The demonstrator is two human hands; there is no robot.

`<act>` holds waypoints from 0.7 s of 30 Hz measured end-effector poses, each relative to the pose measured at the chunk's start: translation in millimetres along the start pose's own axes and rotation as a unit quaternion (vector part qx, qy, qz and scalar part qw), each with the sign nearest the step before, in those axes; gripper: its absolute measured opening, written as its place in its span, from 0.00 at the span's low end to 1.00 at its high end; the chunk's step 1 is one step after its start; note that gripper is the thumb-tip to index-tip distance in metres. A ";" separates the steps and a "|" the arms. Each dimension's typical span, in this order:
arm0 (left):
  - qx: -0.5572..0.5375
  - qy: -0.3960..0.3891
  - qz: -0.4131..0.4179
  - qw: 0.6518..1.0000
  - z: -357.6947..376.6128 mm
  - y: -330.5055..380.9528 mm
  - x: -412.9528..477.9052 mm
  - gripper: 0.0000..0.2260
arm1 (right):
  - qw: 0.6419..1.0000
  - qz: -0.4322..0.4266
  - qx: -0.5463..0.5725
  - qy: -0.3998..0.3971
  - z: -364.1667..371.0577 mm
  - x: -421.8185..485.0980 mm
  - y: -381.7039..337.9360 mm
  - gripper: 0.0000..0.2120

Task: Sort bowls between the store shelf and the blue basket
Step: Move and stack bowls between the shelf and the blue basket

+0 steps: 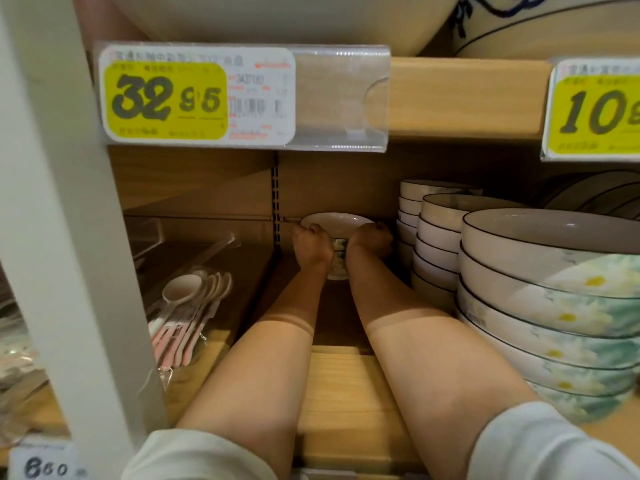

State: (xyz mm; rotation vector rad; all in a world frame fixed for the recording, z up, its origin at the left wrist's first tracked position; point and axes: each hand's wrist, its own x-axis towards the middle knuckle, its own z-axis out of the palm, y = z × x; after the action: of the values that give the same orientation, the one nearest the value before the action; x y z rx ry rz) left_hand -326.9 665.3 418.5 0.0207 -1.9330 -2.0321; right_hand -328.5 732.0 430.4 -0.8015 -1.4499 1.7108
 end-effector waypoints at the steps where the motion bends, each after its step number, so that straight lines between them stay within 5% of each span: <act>1: 0.004 0.001 -0.001 1.000 -0.1 0.3 0.7 0.17 | 1.000 0.000 -0.004 -0.002 0.4 0.5 -0.5 0.20; 8: 0.018 -0.017 -0.035 0.999 -0.2 7.2 2.3 0.22 | 0.994 0.028 -0.079 -0.069 -3.6 5.3 -8.6 0.19; 21: -0.169 -0.015 -0.138 0.976 -28.2 30.3 -30.0 0.24 | 0.996 -0.002 0.009 -0.094 -32.0 -37.4 -9.5 0.24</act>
State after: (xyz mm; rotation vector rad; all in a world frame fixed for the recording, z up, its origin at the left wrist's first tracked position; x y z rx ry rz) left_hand -284.9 644.8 439.3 0.1866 -1.6499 -2.5336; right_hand -280.6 717.8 434.4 -0.6422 -1.5553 1.8343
